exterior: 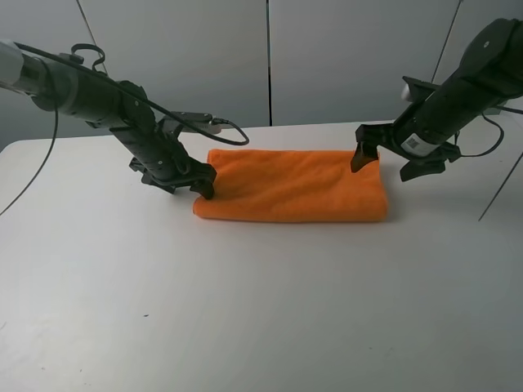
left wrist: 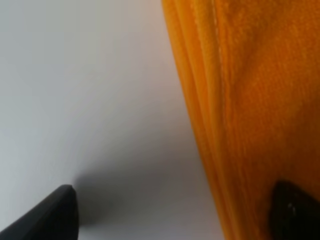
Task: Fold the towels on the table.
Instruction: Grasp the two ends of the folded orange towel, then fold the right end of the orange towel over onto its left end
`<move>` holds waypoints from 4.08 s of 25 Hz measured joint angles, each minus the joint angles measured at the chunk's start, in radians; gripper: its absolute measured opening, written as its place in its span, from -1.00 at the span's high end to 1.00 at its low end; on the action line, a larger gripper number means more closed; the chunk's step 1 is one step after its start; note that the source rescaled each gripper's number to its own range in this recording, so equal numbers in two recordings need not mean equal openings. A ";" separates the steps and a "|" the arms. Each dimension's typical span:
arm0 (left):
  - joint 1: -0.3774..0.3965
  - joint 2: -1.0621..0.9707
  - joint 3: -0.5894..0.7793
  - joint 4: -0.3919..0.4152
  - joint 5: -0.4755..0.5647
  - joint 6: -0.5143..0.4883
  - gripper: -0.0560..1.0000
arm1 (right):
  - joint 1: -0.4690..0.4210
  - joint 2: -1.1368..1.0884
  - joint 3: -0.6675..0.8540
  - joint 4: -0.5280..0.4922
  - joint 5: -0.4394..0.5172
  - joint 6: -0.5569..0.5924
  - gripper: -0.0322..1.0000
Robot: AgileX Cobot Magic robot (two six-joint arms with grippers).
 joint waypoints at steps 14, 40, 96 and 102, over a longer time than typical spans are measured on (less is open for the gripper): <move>0.000 0.000 -0.002 -0.002 0.010 0.017 -0.98 | -0.170 0.157 -0.119 0.319 0.202 -0.427 -0.87; 0.000 0.000 -0.002 -0.013 0.012 0.043 -0.98 | -0.090 0.261 -0.132 0.501 0.220 -0.537 -0.87; 0.000 -0.004 -0.002 -0.011 0.041 0.044 -0.98 | 0.219 0.405 -0.298 0.860 0.244 -0.411 0.83; 0.000 -0.024 -0.002 0.003 0.056 0.044 -0.98 | 0.219 0.424 -0.303 0.860 0.239 -0.411 0.83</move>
